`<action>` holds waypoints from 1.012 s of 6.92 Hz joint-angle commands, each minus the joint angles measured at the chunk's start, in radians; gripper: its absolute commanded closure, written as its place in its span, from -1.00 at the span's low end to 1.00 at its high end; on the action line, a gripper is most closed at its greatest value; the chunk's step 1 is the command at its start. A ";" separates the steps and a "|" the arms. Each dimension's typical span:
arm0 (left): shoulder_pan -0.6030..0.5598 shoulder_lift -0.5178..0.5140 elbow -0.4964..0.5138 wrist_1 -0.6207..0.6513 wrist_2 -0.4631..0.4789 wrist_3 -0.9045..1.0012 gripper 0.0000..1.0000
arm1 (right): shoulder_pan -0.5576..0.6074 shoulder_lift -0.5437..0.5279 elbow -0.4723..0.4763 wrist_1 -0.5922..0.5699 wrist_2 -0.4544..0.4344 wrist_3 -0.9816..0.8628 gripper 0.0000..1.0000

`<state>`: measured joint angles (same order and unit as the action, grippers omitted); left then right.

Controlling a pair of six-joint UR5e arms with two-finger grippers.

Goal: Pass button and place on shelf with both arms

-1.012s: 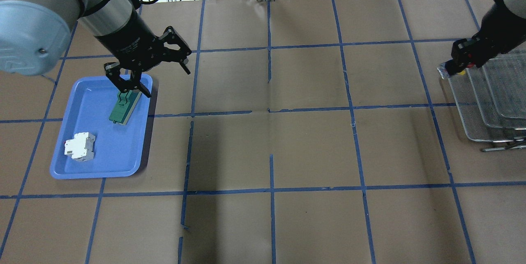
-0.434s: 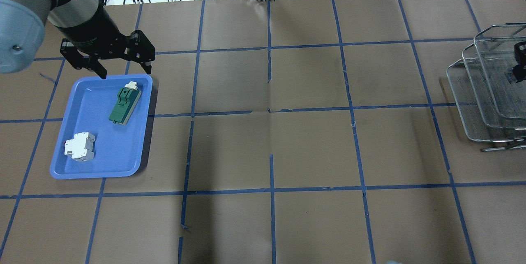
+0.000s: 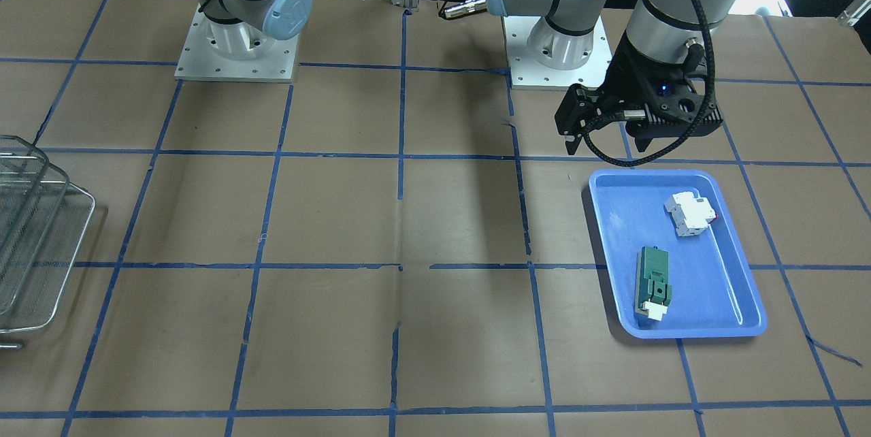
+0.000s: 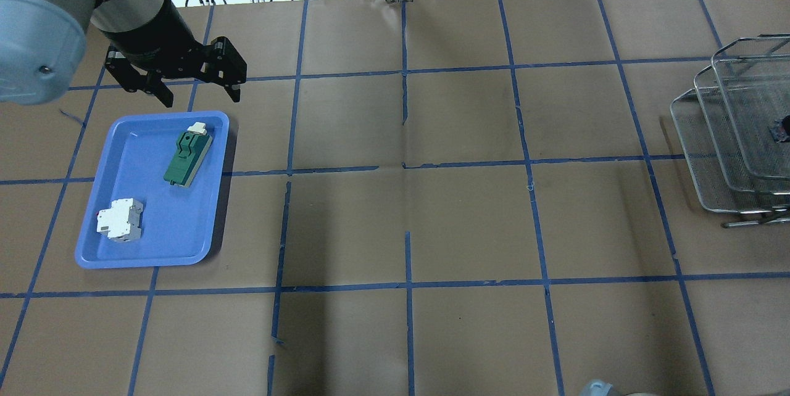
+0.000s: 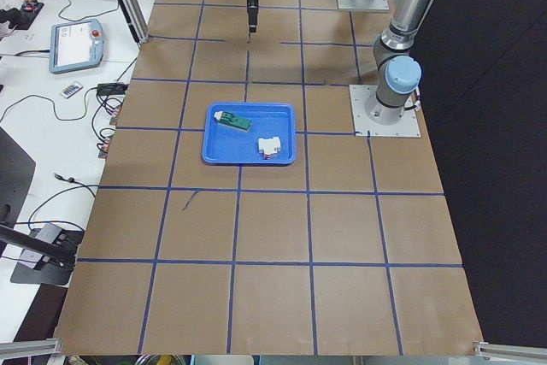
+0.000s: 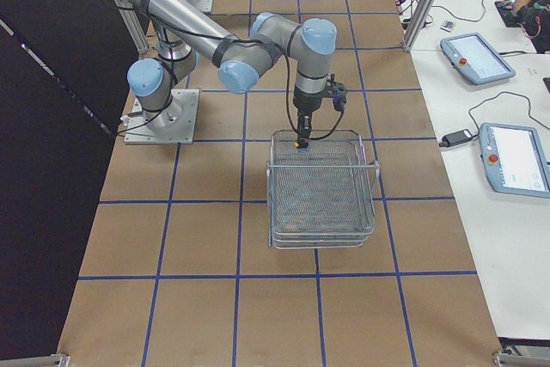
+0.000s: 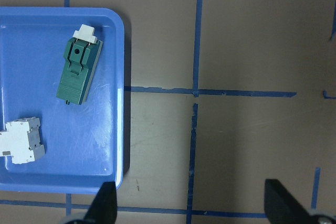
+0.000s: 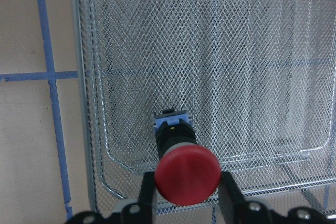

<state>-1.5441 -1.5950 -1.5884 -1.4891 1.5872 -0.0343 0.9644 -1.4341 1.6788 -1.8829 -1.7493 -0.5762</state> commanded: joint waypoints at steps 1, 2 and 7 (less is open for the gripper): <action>-0.004 0.003 0.001 -0.002 -0.009 -0.029 -1.00 | -0.004 -0.002 -0.007 0.001 0.031 -0.005 -0.81; -0.005 0.006 -0.002 0.000 -0.010 -0.029 -1.00 | -0.003 -0.011 -0.011 0.004 0.033 -0.002 -0.92; 0.002 0.010 0.004 0.003 -0.015 -0.007 -1.00 | 0.450 -0.081 -0.160 0.146 0.270 0.202 -1.00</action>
<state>-1.5466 -1.5847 -1.5868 -1.4867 1.5776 -0.0506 1.2636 -1.5151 1.5460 -1.7409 -1.5298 -0.5159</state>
